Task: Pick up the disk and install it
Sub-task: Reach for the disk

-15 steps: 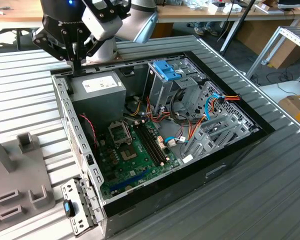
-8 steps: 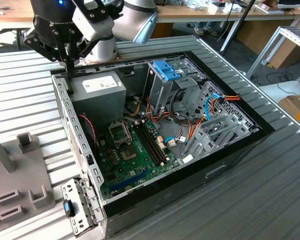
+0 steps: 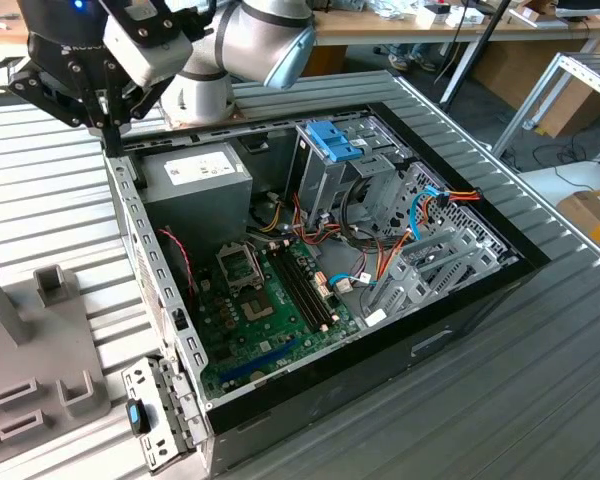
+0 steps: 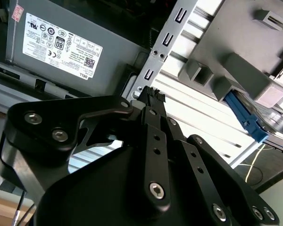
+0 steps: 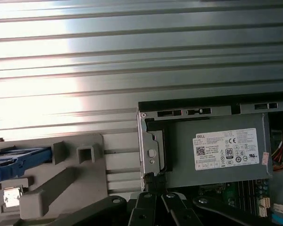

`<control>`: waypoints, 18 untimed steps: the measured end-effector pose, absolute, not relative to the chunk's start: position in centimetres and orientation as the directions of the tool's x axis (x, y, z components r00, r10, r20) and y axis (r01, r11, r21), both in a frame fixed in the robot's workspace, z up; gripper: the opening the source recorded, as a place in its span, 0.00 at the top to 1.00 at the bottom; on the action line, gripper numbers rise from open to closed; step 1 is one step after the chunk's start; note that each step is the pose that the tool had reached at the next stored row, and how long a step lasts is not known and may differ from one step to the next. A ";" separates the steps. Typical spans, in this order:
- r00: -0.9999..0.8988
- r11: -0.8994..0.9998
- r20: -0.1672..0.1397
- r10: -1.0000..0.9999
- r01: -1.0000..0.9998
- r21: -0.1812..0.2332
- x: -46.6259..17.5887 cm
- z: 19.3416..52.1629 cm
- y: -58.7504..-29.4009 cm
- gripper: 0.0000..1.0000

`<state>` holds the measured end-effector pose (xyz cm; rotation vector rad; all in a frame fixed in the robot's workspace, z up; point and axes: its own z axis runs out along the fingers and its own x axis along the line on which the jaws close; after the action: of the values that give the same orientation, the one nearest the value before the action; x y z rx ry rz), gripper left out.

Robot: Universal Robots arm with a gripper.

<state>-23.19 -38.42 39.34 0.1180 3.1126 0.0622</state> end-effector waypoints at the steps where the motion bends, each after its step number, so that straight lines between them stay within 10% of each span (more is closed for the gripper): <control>1: -0.997 0.996 -0.025 0.076 0.075 0.041 -23.4 39.3 -38.4 0.89; 18: -0.997 0.996 -0.025 0.076 0.075 0.041 -27.3 39.3 -38.4 0.89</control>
<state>-27.28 -38.42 39.33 0.1180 3.1125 0.0623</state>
